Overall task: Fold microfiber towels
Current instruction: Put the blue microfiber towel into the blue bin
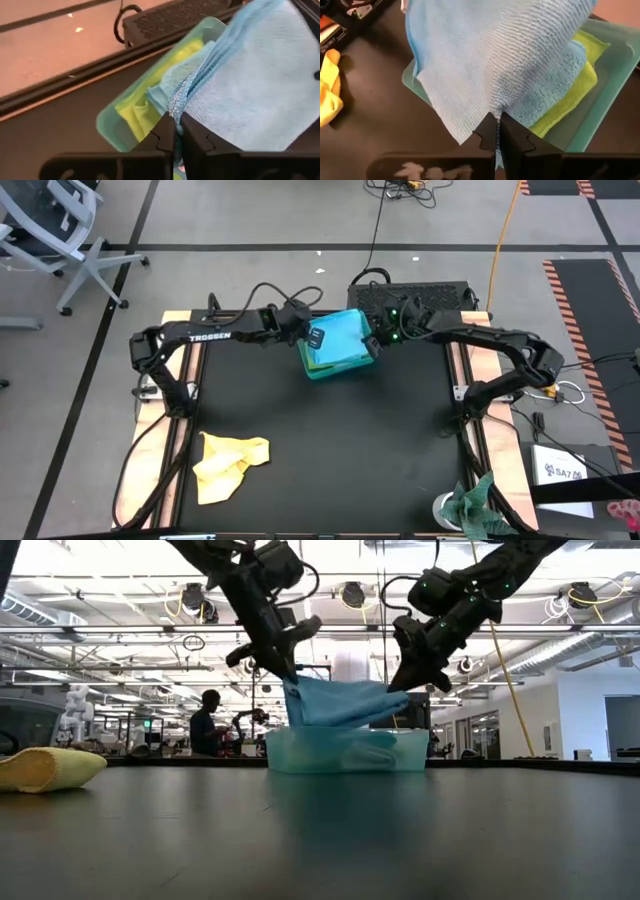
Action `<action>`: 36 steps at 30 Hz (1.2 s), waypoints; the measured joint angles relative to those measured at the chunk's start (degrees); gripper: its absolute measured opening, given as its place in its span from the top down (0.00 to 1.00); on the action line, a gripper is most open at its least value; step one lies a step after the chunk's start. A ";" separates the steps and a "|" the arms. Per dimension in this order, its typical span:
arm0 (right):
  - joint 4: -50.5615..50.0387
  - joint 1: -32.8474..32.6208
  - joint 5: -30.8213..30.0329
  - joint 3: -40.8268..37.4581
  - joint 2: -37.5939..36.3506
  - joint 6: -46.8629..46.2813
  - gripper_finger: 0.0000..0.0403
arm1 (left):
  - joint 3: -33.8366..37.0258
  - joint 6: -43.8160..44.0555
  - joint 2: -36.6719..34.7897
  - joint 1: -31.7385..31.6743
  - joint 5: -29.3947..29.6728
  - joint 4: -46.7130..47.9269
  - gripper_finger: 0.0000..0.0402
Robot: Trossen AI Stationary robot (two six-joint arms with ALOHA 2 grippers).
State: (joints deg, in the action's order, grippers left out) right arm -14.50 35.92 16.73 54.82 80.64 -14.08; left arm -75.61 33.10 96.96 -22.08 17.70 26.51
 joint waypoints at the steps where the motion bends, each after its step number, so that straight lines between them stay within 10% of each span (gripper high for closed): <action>1: 0.40 0.00 -0.06 -0.47 0.00 -0.13 1.00 | 0.00 0.10 0.69 0.04 -0.42 -0.56 0.95; 21: 14.79 0.39 -3.34 -13.63 -0.02 -1.96 0.98 | 0.02 -4.10 8.10 -1.41 -1.56 -2.58 0.92; 36: 16.02 0.42 -7.93 -13.63 -0.02 -0.22 0.72 | 0.02 -11.63 8.10 -4.53 0.43 -2.39 0.91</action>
State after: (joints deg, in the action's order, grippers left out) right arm 1.52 36.34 8.80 41.19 80.62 -14.30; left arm -75.59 21.47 105.06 -26.62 18.13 24.12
